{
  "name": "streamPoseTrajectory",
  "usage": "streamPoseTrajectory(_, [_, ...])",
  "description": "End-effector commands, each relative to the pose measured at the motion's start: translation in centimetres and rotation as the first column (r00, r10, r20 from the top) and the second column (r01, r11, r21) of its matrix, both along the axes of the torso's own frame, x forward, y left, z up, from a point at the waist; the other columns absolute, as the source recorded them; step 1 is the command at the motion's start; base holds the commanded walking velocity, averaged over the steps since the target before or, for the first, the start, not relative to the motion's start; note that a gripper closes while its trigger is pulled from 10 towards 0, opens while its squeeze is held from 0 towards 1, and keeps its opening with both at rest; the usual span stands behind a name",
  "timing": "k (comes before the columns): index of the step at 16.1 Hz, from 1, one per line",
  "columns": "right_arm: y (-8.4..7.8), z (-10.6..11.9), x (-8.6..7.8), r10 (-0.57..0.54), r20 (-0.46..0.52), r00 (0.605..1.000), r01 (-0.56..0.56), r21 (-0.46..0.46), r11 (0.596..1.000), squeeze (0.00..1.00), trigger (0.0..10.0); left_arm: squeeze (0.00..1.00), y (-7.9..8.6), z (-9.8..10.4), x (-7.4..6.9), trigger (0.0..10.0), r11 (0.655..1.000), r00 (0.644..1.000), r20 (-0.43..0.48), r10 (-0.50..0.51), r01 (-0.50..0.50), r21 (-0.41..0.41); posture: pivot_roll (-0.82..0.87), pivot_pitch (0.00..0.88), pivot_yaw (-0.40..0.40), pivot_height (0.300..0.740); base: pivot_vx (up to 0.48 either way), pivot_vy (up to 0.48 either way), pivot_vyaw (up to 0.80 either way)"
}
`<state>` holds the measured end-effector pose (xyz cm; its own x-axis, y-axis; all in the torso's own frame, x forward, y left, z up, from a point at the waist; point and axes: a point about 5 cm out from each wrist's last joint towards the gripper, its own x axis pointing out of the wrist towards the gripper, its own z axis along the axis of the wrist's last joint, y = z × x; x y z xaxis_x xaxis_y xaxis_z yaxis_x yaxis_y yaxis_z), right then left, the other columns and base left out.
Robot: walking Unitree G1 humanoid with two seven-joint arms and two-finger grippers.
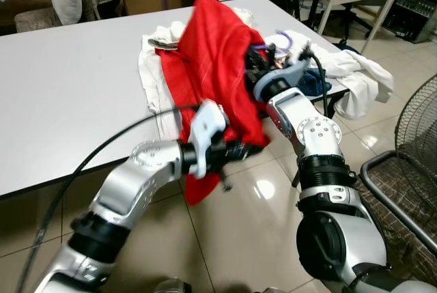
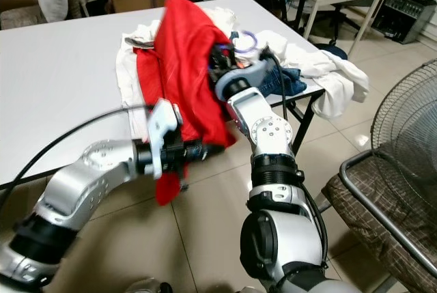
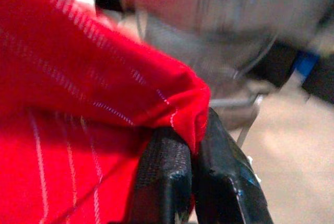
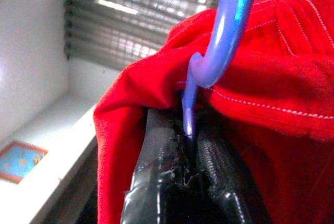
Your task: Hang hanger
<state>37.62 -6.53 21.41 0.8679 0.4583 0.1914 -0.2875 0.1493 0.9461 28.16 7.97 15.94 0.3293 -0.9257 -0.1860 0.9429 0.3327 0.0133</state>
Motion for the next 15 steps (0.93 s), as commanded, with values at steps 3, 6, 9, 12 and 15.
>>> streamPoseTrajectory(3, [1.6, 0.0, -1.4, 0.039, 0.003, 0.999, -0.039, 0.071, 0.997, 0.0, 10.0, 1.0, 1.1, 0.2, -1.1, 10.0, 0.995, 0.999, 0.043, -0.028, 0.024, 0.093, -0.05, 0.01, 0.015, 0.74, 0.0, 0.0, 0.0])
streamPoseTrajectory(6, [0.0, 0.1, -1.4, 0.01, 0.027, 1.0, -0.011, 0.056, 0.998, 0.0, 10.0, 1.0, 1.6, 0.9, -1.7, 10.0, 0.999, 0.996, 0.077, -0.035, 0.032, 0.034, -0.05, 0.01, 0.014, 0.74, 0.0, 0.0, 0.43])
streamPoseTrajectory(9, [-0.7, 0.1, -1.3, -0.015, 0.017, 1.0, 0.013, 0.092, 0.996, 0.0, 10.0, 1.0, 1.6, 1.0, -2.6, 10.0, 0.997, 0.996, 0.049, -0.078, 0.077, 0.01, -0.05, 0.013, 0.014, 0.74, 0.0, 0.0, 0.77])
streamPoseTrajectory(12, [-1.2, 0.6, -1.3, -0.035, 0.032, 0.999, 0.032, 0.094, 0.995, 0.0, 10.0, 1.0, 2.1, 1.4, -3.4, 10.0, 0.993, 0.993, 0.046, -0.113, 0.114, -0.028, -0.05, 0.016, 0.018, 0.74, 0.0, 0.0, 0.75])
streamPoseTrajectory(15, [-1.7, 1.9, -1.3, -0.035, 0.082, 0.996, 0.026, 0.107, 0.994, 0.0, 10.0, 1.0, 3.8, 2.6, -3.5, 10.0, 0.987, 0.997, 0.037, -0.069, 0.074, -0.142, -0.04, 0.02, 0.02, 0.74, 0.0, 0.0, 0.75])
